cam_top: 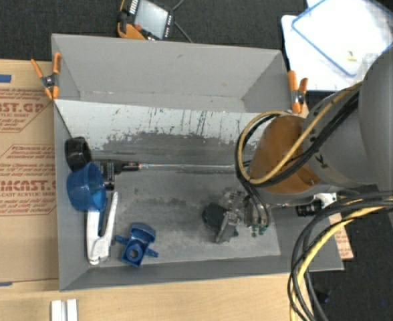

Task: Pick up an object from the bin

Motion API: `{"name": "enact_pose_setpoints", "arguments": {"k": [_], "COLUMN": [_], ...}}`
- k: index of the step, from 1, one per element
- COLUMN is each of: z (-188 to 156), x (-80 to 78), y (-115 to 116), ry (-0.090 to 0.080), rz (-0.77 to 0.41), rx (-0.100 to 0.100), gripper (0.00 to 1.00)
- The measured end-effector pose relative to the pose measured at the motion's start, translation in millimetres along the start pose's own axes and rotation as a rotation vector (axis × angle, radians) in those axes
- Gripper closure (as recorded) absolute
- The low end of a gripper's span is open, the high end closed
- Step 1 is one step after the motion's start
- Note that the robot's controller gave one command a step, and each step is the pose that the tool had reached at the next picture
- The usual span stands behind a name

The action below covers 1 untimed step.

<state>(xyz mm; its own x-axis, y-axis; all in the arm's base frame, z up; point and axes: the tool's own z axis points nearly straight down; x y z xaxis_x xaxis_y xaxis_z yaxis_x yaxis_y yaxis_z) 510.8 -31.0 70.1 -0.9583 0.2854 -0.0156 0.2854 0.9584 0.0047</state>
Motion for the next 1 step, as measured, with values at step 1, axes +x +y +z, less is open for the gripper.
{"name": "enact_pose_setpoints", "arguments": {"k": [1], "z": [-113.7], "x": [-0.9], "y": [-6.2], "ry": [0.006], "rz": [-0.008], "rx": [0.0], "gripper": [1.0]}}
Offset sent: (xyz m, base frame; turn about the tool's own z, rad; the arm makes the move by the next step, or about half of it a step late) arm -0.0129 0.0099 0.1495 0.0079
